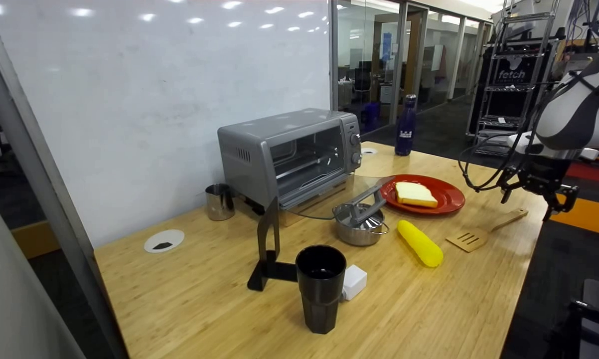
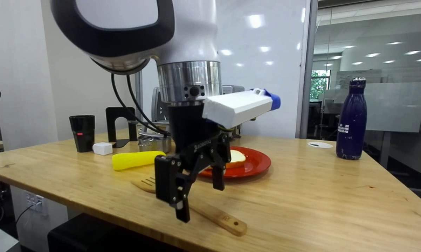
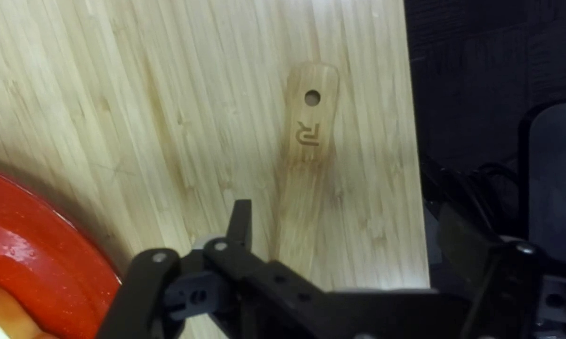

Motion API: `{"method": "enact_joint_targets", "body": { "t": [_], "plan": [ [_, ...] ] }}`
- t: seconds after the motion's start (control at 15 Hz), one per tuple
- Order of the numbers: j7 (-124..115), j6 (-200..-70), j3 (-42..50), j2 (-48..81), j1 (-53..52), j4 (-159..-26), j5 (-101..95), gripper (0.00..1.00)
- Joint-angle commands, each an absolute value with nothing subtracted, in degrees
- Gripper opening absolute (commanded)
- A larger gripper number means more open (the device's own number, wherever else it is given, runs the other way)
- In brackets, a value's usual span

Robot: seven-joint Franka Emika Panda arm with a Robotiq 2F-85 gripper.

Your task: Open the oven, use the spatula to put the slice of bread in the oven, the close the oven

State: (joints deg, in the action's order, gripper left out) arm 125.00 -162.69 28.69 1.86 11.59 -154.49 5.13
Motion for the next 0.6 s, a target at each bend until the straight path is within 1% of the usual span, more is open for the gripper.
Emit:
{"method": "enact_joint_targets", "body": {
  "t": [0.0,0.53],
  "plan": [
    [130.7,-164.0,27.6,4.8,11.6,-152.8,10.8,1.0],
    [135.2,-161.6,25.6,9.9,12.4,-147.1,18.0,1.0]
  ]
}}
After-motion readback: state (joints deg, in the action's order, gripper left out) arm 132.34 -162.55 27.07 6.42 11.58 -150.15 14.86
